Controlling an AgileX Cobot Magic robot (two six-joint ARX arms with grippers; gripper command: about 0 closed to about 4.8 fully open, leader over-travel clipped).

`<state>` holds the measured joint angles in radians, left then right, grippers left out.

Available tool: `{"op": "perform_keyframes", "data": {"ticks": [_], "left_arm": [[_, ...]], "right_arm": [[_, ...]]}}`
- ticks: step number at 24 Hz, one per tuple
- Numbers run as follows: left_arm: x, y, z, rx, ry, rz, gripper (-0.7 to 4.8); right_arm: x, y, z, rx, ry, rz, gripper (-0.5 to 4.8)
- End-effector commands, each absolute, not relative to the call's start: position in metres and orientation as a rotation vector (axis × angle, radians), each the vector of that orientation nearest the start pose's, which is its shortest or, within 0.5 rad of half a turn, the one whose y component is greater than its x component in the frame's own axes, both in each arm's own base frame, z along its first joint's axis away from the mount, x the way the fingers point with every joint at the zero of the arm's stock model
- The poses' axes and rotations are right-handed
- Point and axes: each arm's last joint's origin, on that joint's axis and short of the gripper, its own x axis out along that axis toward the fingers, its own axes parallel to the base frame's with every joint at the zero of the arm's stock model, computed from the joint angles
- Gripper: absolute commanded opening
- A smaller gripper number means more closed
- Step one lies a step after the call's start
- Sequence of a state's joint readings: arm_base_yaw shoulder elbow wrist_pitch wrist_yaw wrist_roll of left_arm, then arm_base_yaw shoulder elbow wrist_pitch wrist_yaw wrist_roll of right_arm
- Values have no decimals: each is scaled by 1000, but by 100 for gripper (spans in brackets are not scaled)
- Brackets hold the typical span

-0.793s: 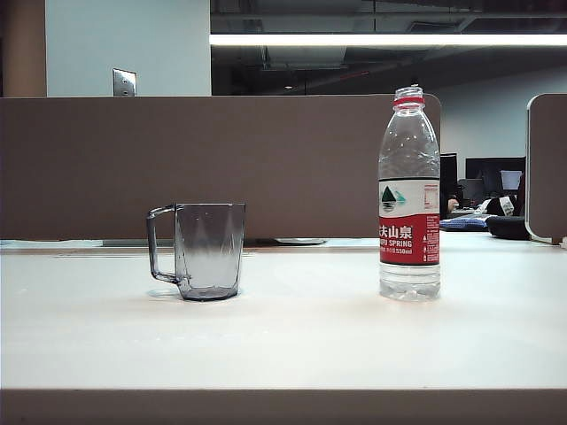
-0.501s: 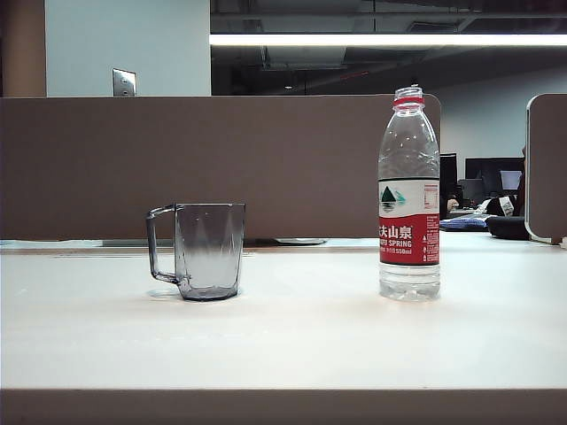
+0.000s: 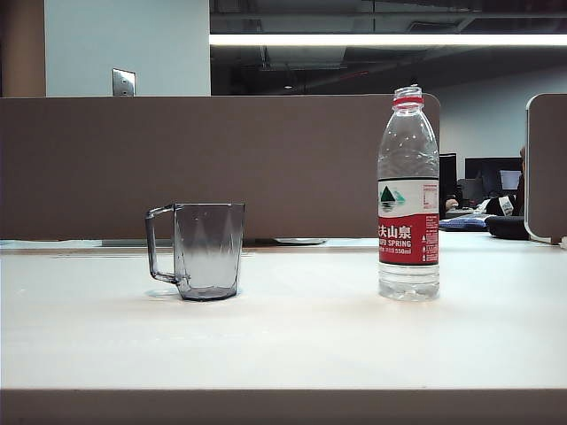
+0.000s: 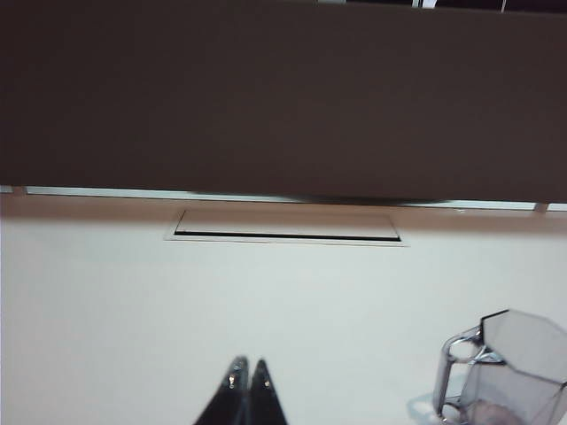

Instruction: Pick up the mineral water bottle on the table and pour water into the mug until it's half full.

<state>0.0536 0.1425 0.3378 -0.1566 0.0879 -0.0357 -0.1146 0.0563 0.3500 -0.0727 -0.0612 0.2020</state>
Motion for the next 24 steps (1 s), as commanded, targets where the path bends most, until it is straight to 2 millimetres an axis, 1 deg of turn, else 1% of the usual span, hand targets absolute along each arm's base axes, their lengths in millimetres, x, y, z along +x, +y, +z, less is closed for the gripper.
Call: {"op": "perform_keyframes", "data": {"ticks": [1, 2, 3, 5, 7, 8, 9, 10, 11, 12, 13, 15, 17, 18, 22, 24], "left_arm": [[87, 0, 281, -39, -24, -123, -5], [92, -1, 293, -39, -14, -156, -5], [95, -1, 299, -40, -10, -165, -5], [107, -3, 312, -62, -17, -178, -5], [115, -6, 317, -92, -18, -205, -5], [123, -10, 322, -92, 4, -256, -5], [126, -13, 324, -90, 17, -292, -5], [132, -20, 329, -81, 49, -380, -5], [136, -25, 331, -84, 84, -429, -5], [138, -27, 332, -86, 101, -447, -5], [139, -32, 333, -84, 128, -483, -5], [139, -34, 332, -57, 139, -510, -5], [138, -39, 329, -13, 158, -542, -5], [137, -41, 327, -1, 172, -558, -5], [136, -45, 326, 3, 184, -585, -5], [136, -45, 326, 3, 184, -584, -5]], "right_arm": [[65, -5, 298, 153, -207, -25, -2], [67, -5, 308, 121, -195, -21, -2], [72, -5, 313, 115, -175, -19, -2], [97, -6, 319, 122, -106, -7, -2], [113, -6, 320, 126, -62, 21, -2], [129, -3, 319, 130, -2, 97, -2], [137, -1, 319, 133, 30, 161, -1], [150, 5, 317, 140, 85, 275, -1], [158, 10, 315, 145, 124, 338, -2], [162, 13, 312, 137, 144, 355, -1], [166, 18, 308, 84, 165, 387, -1], [166, 23, 304, 10, 187, 424, -1], [165, 26, 299, -7, 237, 410, -1], [165, 26, 295, -12, 284, 359, -1], [167, 21, 281, -39, 366, 206, -1], [171, 22, 272, -40, 408, 200, -1]]}}
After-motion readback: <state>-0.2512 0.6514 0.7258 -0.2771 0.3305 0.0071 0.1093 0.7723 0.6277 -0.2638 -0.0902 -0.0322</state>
